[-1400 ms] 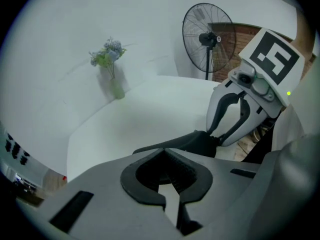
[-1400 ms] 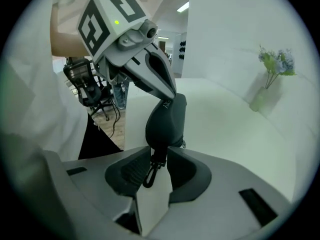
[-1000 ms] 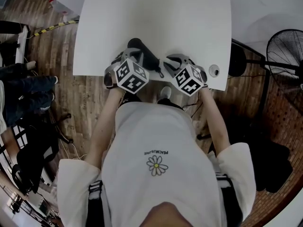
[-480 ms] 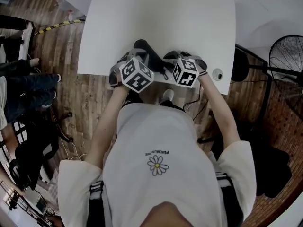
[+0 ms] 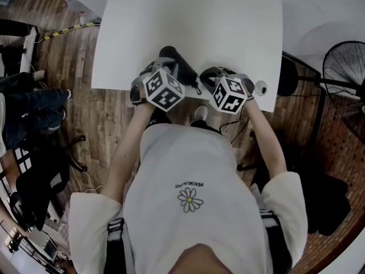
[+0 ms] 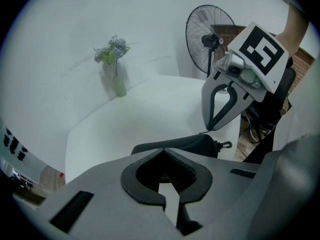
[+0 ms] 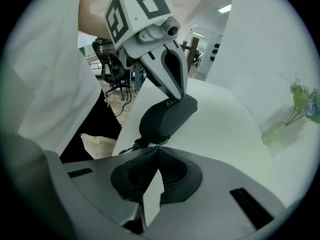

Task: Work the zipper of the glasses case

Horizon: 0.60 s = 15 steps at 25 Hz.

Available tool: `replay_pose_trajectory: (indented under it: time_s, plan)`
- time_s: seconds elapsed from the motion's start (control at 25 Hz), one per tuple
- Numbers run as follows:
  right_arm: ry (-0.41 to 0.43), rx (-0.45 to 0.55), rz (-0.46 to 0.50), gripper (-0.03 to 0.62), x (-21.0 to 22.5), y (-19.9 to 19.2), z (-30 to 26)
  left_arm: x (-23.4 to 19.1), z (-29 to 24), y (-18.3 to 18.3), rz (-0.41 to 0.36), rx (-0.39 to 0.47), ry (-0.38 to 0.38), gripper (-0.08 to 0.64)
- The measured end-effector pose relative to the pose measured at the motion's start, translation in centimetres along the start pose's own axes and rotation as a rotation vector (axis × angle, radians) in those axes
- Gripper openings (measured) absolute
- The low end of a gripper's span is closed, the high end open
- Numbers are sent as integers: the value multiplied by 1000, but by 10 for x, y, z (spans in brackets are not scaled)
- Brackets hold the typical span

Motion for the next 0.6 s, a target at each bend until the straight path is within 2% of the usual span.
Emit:
replay_pose_trajectory:
  time_s: [0.16,0.28,0.36,0.44,0.48,0.6]
  plan:
    - [-45,-1,-28,6,1,1,0,2,1,1,2,1,3,14]
    - [-43,-21,-78,6,2,-4,-5,6,0,1,-1,1,2,14]
    - [-44,-35,-69,12,1,-5,-8,6,0,1,-3,-2,1,14]
    - [-27,-48,-51,104,2,-5,-12,6,0,2,-3,-4,2,14]
    - [-14,-49,-52,124,3,-4,-14,6,0,3,-3,-3,2,14]
    - [8,-54,-10,126,6,-3,-20,5,-1,3,-1,2,0,14]
Point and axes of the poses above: the fingertips, and each gripper's own axes: z backward along the fingers, x to its right, y out of its top, the point moved 5 cm from there along z, backward along the fingers, and after that the axes turned 6 degrees about z, right-handed, at the moved point
